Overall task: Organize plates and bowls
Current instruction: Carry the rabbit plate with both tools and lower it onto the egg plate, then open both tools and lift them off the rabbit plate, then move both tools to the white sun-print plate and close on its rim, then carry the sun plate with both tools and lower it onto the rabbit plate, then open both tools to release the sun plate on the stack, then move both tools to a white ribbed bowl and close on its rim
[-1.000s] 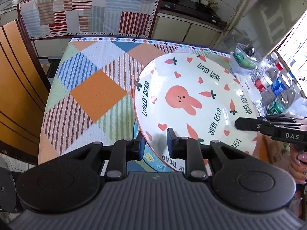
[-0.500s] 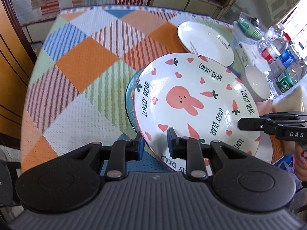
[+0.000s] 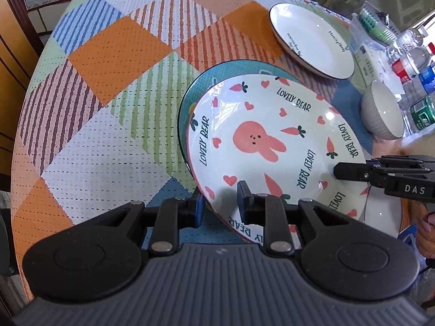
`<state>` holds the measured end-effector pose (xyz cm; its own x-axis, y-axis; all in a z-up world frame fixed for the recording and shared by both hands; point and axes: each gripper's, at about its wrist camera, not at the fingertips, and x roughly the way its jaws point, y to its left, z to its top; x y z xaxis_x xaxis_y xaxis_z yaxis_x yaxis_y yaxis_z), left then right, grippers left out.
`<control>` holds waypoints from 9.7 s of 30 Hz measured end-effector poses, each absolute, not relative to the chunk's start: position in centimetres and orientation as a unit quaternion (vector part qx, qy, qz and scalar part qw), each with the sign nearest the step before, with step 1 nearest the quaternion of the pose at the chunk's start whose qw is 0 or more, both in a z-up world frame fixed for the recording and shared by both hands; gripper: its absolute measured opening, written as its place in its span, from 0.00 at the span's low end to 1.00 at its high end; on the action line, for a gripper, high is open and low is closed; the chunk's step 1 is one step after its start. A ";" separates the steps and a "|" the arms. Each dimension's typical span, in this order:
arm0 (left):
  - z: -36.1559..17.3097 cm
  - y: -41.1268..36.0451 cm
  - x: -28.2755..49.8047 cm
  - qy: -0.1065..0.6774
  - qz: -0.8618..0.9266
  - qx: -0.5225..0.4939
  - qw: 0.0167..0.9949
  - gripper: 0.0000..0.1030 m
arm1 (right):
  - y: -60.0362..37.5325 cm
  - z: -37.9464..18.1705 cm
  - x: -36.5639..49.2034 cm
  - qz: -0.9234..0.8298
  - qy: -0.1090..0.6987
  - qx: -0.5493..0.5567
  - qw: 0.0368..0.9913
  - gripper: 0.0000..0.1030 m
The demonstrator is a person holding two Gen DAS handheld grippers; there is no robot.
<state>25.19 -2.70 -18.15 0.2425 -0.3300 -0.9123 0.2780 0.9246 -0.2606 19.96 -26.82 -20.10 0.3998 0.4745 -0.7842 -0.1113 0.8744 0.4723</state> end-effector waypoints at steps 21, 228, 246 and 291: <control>-20.1 -3.2 26.6 0.624 -0.172 -0.027 0.762 0.25 | -23.3 -19.4 20.4 0.101 0.542 0.085 0.830 0.28; -14.3 -4.6 22.0 0.552 -0.156 0.017 0.819 0.26 | -22.7 -16.5 17.1 0.057 0.456 -0.014 0.888 0.32; -4.4 -11.8 14.2 0.499 -0.211 0.055 0.839 0.35 | -30.1 -8.8 7.8 0.071 0.393 -0.012 0.917 0.69; -19.7 -32.1 27.2 0.524 -0.216 0.019 0.823 0.34 | -39.4 -24.6 18.3 -0.002 0.397 0.052 0.917 0.94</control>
